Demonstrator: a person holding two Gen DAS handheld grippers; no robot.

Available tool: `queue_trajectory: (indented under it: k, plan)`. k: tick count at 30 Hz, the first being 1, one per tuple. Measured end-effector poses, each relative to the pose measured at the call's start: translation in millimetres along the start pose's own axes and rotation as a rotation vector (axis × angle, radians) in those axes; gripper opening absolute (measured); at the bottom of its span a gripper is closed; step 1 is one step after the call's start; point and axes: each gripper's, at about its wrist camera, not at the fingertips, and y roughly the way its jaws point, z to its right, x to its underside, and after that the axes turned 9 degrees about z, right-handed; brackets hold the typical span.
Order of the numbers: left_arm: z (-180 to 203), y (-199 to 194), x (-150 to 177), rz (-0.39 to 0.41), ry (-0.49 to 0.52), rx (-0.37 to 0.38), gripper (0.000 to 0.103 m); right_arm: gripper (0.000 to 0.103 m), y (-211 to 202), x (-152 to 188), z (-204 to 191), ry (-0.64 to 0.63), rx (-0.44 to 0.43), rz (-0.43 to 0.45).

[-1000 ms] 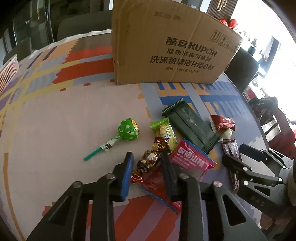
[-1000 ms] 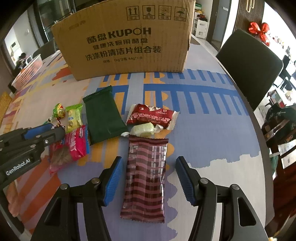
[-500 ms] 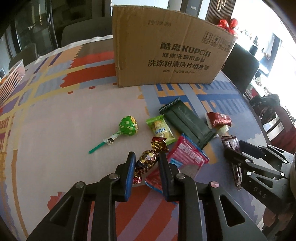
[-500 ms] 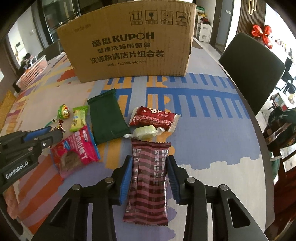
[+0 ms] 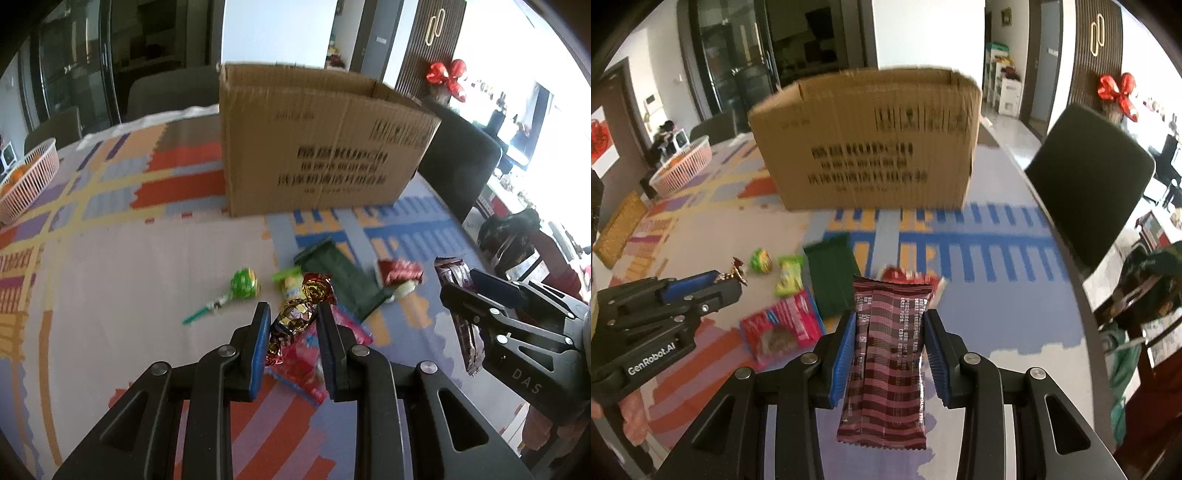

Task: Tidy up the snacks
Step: 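Carry candy and chocolate bar over the box and release both inside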

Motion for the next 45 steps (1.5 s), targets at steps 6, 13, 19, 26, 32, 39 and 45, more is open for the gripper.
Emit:
queue_trajectory:
  k: [6, 13, 19, 26, 32, 39, 45]
  plan:
    - [4, -15, -26, 0.066, 0.004, 0.001, 0.026, 0.038, -15, -25, -1, -0.004, -0.022, 0.071]
    - [7, -27, -59, 0.139, -0.001, -0.002, 0.026, 0.038, -26, -59, 1, 0.003, -0.040, 0.150]
    - [8, -32, -88, 0.187, 0.002, -0.005, 0.026, 0.038, -30, -92, 1, -0.011, -0.043, 0.209]
    - [5, -30, -122, 0.209, 0.002, -0.002, 0.026, 0.038, -31, -129, -2, -0.031, -0.048, 0.256]
    - [3, -21, -155, 0.208, 0.018, -0.013, 0.026, 0.038, -20, -160, -2, -0.029, -0.070, 0.250]
    - [0, -1, -185, 0.184, 0.043, -0.029, 0.026, 0.038, 3, -187, 5, -0.035, -0.068, 0.213]
    - [-4, 20, -198, 0.145, 0.040, -0.044, 0.026, 0.038, 20, -205, 7, -0.054, -0.044, 0.201]
